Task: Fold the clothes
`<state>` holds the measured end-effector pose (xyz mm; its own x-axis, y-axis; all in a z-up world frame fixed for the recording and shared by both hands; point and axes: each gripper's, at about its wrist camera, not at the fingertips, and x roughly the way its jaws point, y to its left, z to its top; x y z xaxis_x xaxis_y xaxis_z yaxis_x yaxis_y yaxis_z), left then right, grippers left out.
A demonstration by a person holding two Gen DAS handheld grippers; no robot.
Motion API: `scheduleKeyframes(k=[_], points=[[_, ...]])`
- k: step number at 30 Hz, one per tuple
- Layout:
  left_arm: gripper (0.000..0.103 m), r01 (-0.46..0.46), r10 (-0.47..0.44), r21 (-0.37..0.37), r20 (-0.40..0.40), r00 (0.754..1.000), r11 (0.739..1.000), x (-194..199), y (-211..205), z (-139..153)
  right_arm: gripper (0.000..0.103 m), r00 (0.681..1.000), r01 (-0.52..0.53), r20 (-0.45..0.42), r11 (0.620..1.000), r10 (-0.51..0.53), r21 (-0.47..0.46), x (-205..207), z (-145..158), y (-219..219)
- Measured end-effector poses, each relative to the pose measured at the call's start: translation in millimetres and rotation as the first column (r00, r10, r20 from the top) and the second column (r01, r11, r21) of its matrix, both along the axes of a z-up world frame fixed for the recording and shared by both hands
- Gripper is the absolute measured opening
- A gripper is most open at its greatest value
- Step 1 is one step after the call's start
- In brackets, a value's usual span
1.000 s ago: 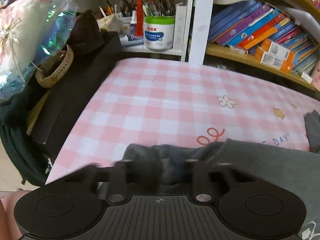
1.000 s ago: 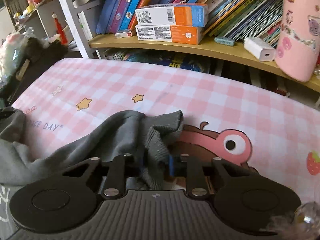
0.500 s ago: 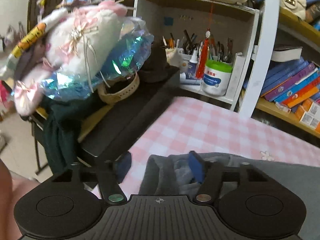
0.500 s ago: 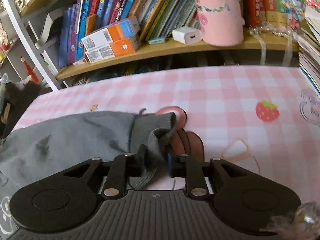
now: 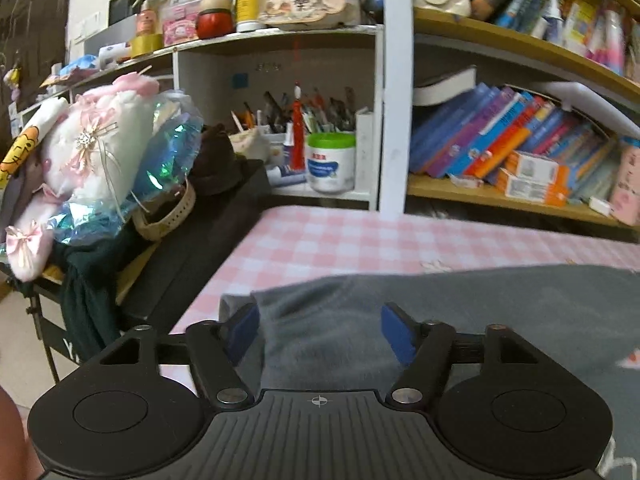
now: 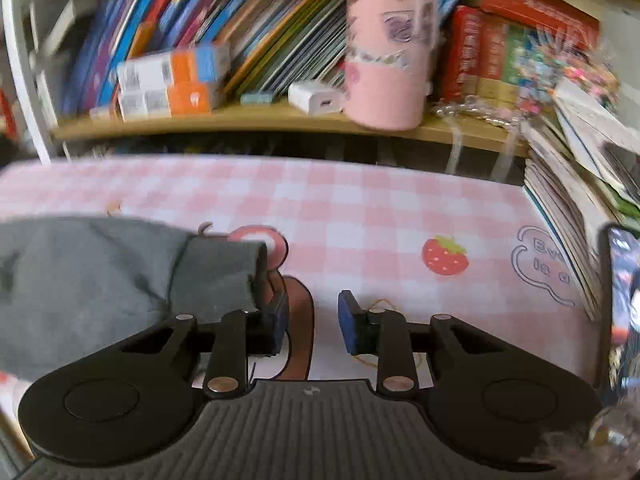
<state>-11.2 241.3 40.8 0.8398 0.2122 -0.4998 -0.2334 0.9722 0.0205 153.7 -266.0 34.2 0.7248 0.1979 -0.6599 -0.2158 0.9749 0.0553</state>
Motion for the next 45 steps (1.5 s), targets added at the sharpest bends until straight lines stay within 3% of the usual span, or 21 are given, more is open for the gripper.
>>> scheduleKeyframes(k=[2, 6, 11, 19, 22, 26, 31, 35, 38, 45], points=[[0.08, 0.008, -0.008, 0.003, -0.007, 1.0, 1.0, -12.5, -3.9, 0.7, 0.028, 0.999, -0.037, 0.022, 0.999, 0.037, 0.022, -15.7, 9.2, -4.1], [0.089, 0.0, 0.0, -0.003, -0.022, 1.0, 1.0, -37.5, -14.5, -0.7, 0.041, 0.985, -0.165, 0.056, 0.986, 0.165, -0.008, -65.6, 24.9, -2.8], [0.098, -0.001, 0.003, 0.047, -0.044, 0.999, 0.999, -68.2, -36.1, -7.7, 0.053, 0.956, -0.28, 0.083, 0.959, 0.282, -0.036, -134.0, 32.1, 0.9], [0.102, 0.057, -0.041, 0.173, -0.094, 0.995, 0.983, -101.2, -71.6, -22.5, 0.055, 0.92, -0.359, 0.11, 0.922, 0.376, -0.148, -222.5, 21.3, 13.5], [0.102, 0.064, -0.043, 0.187, -0.112, 0.993, 0.98, -101.9, -77.1, -25.6, 0.053, 0.917, -0.373, 0.078, 0.91, 0.391, -0.182, -228.6, 11.3, 19.2], [0.102, 0.043, -0.019, 0.194, -0.121, 0.992, 0.98, -100.8, -79.5, -27.1, 0.055, 0.938, -0.331, 0.034, 0.92, 0.345, -0.211, -210.5, -5.2, 16.5], [0.102, 0.007, 0.013, 0.179, -0.112, 0.994, 0.984, -105.2, -75.3, -27.6, 0.056, 0.965, -0.228, 0.081, 0.949, 0.25, -0.218, -190.3, -12.4, 7.4], [0.102, -0.022, 0.04, 0.171, -0.103, 0.994, 0.985, -109.1, -71.9, -29.9, 0.055, 0.949, -0.257, 0.126, 0.941, 0.289, -0.222, -205.9, -5.9, 13.0], [0.102, -0.053, 0.072, 0.161, -0.114, 0.991, 0.985, -105.7, -66.8, -34.3, 0.057, 0.936, -0.288, 0.159, 0.943, 0.314, -0.169, -218.7, 2.4, 14.5], [0.103, -0.05, 0.085, 0.209, -0.162, 0.983, 0.977, -93.5, -63.0, -42.6, 0.065, 0.918, -0.354, 0.13, 0.922, 0.375, -0.16, -228.4, -2.3, 31.0]])
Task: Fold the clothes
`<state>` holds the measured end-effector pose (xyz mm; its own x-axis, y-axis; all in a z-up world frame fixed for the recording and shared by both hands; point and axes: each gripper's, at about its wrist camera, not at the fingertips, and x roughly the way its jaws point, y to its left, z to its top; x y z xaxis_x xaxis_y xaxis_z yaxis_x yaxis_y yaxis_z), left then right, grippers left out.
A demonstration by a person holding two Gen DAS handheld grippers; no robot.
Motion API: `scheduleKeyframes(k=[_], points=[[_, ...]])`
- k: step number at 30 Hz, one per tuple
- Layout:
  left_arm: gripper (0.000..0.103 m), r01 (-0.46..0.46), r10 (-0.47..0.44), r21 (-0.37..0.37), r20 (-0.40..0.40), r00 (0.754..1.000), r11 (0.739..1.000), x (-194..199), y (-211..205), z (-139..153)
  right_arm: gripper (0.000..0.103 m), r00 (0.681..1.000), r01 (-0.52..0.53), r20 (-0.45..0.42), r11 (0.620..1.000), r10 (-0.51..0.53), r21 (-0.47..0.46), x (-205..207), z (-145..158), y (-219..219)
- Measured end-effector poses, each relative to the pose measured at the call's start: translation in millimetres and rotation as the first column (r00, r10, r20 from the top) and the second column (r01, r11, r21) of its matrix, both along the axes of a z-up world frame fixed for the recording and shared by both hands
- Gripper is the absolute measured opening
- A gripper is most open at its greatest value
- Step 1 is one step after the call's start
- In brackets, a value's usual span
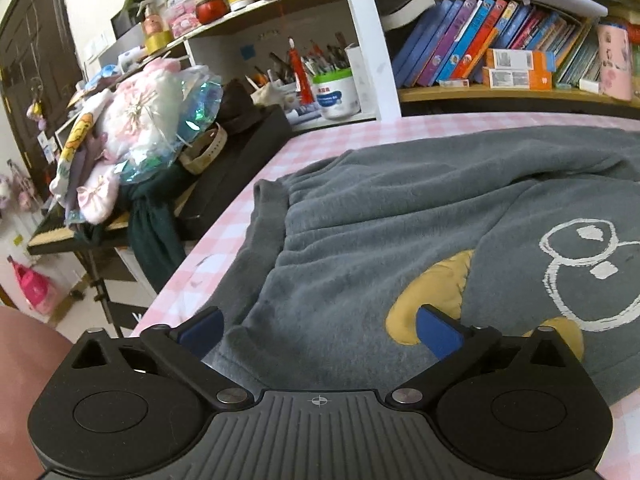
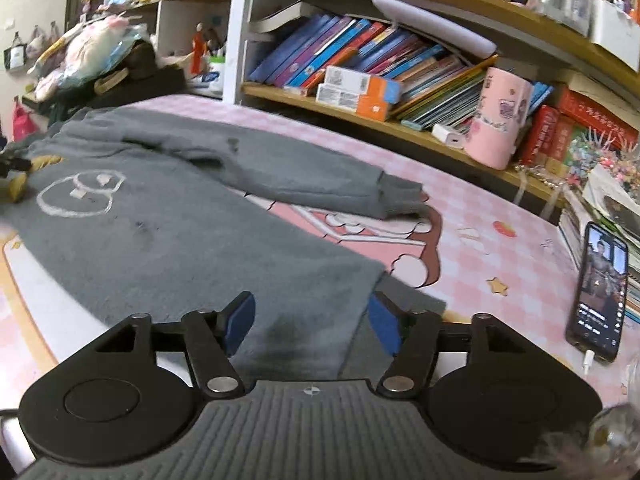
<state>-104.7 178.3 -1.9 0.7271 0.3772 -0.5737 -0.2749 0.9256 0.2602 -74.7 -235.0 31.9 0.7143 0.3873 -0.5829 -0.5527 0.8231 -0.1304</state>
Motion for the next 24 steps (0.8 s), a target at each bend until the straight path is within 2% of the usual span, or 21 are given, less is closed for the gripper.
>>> scheduleKeyframes(k=[3, 7, 10, 14, 17, 20, 24], points=[[0.103, -0.018, 0.018, 0.004, -0.004, 1.0, 1.0, 5.0, 7.5, 1.2, 0.065, 1.0, -0.011, -0.018, 1.0, 0.011, 0.0, 0.5, -4.8, 4.2], [0.103, -0.096, 0.099, 0.094, -0.022, 0.995, 0.991, 17.5, 20.4, -5.0, 0.068, 0.999, -0.012, -0.031, 1.0, 0.011, -0.007, 1.6, -10.4, 8.5], [0.103, -0.102, 0.103, 0.05, -0.022, 0.994, 0.993, 21.5, 29.0, -4.3, 0.071, 0.999, -0.005, -0.038, 1.0, 0.005, -0.004, 3.6, -11.9, 9.1], [0.103, -0.107, 0.108, 0.071, -0.021, 0.994, 0.992, 23.5, 26.5, -3.5, 0.073, 0.999, -0.002, -0.039, 1.0, 0.002, -0.005, 4.8, -13.3, 9.7], [0.103, -0.098, 0.098, 0.138, 0.007, 0.995, 0.986, 19.4, 16.5, 3.1, 0.074, 0.999, -0.003, -0.04, 1.0, 0.003, -0.004, 5.1, -13.5, 9.2], [0.103, -0.071, 0.067, 0.146, 0.036, 0.997, 0.987, 12.9, 7.9, 12.4, 0.076, 0.999, -0.006, -0.044, 1.0, 0.007, 0.006, 6.2, -14.9, 7.8], [0.103, -0.014, 0.011, 0.148, 0.023, 1.0, 0.989, 9.0, -4.4, 17.5, 0.082, 0.999, -0.007, -0.047, 1.0, 0.008, 0.024, 7.3, -17.2, 7.0]])
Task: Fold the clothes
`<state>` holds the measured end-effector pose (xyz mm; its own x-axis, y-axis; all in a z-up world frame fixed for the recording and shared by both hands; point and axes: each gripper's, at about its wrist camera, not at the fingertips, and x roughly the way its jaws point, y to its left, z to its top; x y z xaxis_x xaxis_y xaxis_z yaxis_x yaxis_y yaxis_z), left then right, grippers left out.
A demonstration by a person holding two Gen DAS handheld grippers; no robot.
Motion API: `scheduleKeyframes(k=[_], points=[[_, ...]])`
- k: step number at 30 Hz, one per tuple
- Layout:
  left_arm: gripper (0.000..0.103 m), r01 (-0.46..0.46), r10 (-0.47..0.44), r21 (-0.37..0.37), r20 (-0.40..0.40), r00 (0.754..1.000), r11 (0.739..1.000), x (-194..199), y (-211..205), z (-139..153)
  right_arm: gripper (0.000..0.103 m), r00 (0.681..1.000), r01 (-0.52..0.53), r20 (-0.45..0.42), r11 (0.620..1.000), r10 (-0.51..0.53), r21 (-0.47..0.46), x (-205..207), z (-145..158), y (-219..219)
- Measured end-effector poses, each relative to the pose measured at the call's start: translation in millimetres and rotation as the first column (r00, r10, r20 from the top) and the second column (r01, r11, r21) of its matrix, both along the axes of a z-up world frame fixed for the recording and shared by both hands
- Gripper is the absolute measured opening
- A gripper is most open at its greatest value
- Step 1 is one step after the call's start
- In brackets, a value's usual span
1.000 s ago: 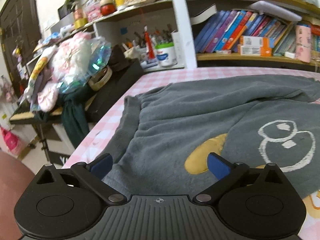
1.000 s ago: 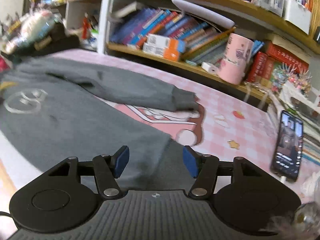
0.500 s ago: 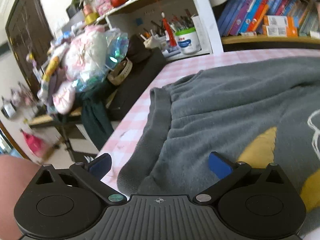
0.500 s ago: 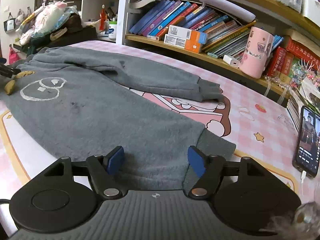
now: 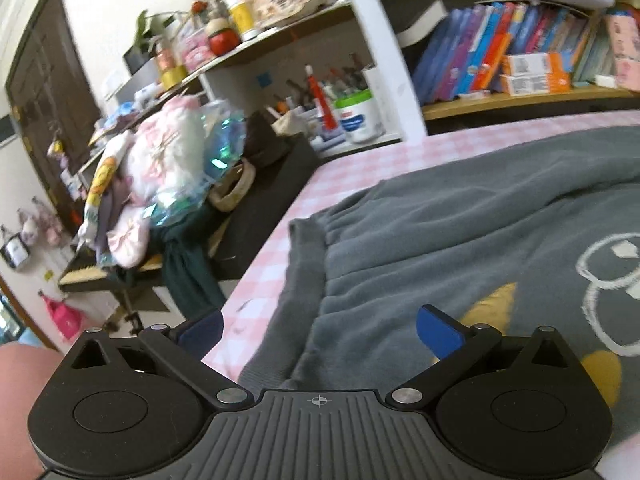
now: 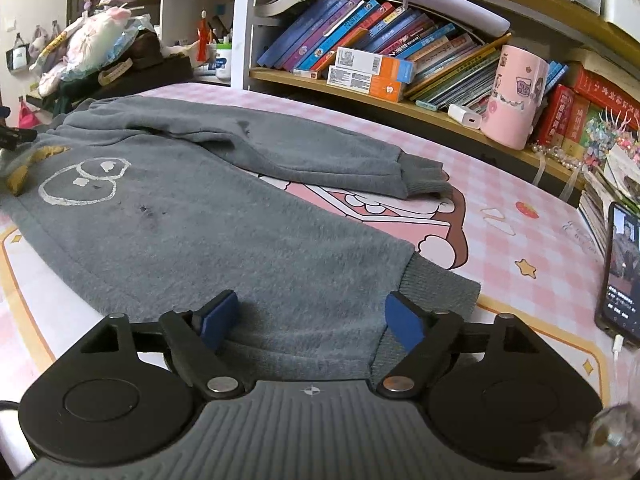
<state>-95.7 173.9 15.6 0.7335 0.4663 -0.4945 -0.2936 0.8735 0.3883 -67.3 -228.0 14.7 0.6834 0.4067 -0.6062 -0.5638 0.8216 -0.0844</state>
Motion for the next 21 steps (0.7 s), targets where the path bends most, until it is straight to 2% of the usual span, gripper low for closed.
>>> scheduleKeyframes(k=[5, 8, 11, 16, 19, 21], points=[[0.103, 0.029, -0.029, 0.016, -0.055, 0.998, 0.999, -1.2, -8.0, -8.1, 0.085, 1.0, -0.002, 0.005, 1.0, 0.002, 0.008, -0.9, -1.9, 0.7], [0.103, -0.004, 0.006, 0.025, -0.076, 0.997, 1.0, 0.6, -2.8, -14.1, 0.086, 1.0, -0.003, 0.004, 1.0, 0.003, 0.008, -0.4, -1.8, 0.8], [0.103, -0.042, 0.041, -0.009, -0.086, 0.995, 0.999, 2.1, 8.0, -16.8, 0.086, 1.0, -0.002, 0.005, 1.0, 0.002, 0.01, -0.5, -1.8, 0.7], [0.103, -0.088, 0.081, -0.131, -0.052, 0.995, 0.988, -0.7, 29.5, -17.1, 0.087, 1.0, 0.007, 0.006, 1.0, -0.007, 0.012, -1.8, -2.1, 1.6], [0.103, -0.132, 0.13, -0.141, -0.023, 0.991, 0.981, -4.1, 30.1, -13.5, 0.087, 1.0, 0.011, 0.006, 1.0, -0.011, 0.011, -2.6, -2.2, 1.5], [0.103, -0.11, 0.112, -0.126, 0.007, 0.994, 0.986, -9.5, 21.8, -9.8, 0.087, 1.0, 0.011, 0.006, 1.0, -0.011, 0.011, -2.2, -2.1, 1.7]])
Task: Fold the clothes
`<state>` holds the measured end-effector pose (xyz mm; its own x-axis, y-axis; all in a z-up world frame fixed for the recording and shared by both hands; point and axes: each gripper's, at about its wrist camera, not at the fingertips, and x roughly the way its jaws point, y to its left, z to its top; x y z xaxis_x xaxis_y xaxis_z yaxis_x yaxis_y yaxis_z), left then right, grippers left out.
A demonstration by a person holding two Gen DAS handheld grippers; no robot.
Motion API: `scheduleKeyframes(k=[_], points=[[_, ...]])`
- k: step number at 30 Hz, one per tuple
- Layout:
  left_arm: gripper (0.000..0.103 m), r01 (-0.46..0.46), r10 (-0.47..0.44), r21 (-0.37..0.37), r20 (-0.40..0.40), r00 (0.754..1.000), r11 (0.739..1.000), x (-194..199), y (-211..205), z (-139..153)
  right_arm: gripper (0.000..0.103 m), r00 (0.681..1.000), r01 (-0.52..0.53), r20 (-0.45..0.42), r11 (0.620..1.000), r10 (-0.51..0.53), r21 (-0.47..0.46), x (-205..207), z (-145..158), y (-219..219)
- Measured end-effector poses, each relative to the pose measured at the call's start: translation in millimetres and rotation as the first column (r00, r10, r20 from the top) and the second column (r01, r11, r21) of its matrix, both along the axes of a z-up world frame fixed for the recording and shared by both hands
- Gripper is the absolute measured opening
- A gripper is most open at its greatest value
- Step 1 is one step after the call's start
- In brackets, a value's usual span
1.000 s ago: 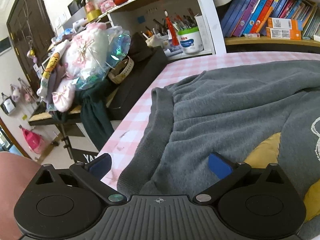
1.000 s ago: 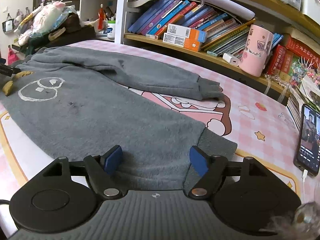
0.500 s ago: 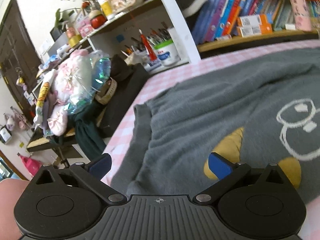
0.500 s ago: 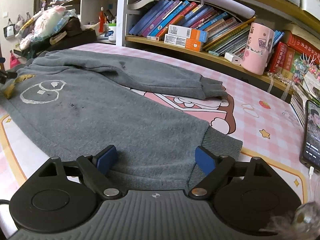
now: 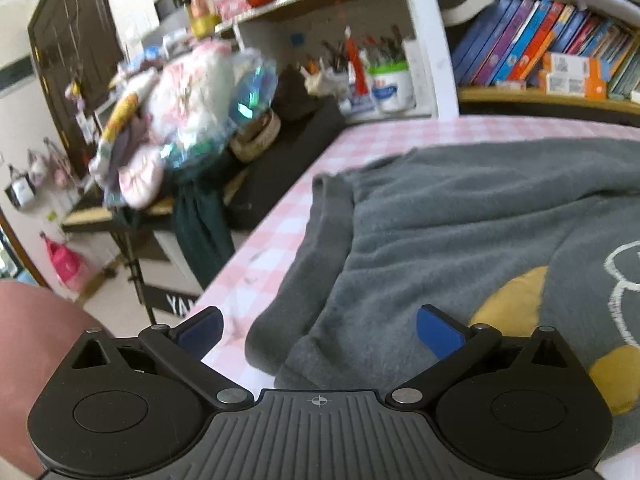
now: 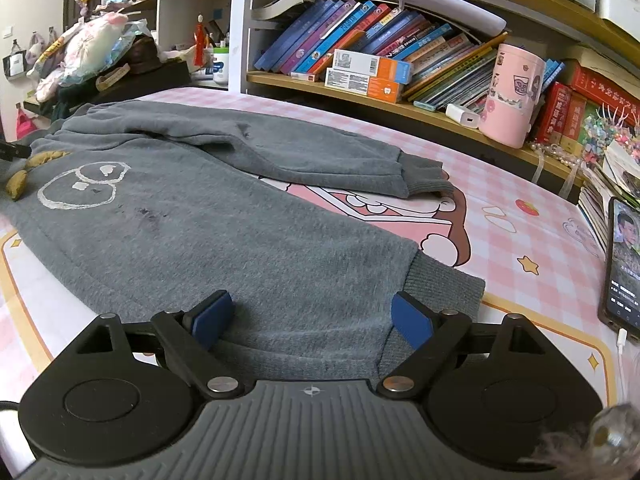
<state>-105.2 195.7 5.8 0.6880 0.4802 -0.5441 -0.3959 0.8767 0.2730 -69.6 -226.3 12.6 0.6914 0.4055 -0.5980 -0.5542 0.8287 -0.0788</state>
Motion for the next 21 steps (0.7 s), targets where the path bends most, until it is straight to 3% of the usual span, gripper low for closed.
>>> scheduleKeyframes(k=[12, 21], points=[[0.103, 0.177, -0.176, -0.011, 0.053, 0.983, 0.984, -3.2, -55.8, 5.1, 0.088, 1.0, 0.008, 0.0, 1.0, -0.008, 0.0, -0.6, -0.6, 1.4], [0.103, 0.222, -0.222, -0.015, 0.042, 0.974, 0.975, 0.3, -70.5, 0.4, 0.088, 1.0, 0.008, 0.0, 1.0, -0.008, 0.001, -0.5, -0.6, 1.6]])
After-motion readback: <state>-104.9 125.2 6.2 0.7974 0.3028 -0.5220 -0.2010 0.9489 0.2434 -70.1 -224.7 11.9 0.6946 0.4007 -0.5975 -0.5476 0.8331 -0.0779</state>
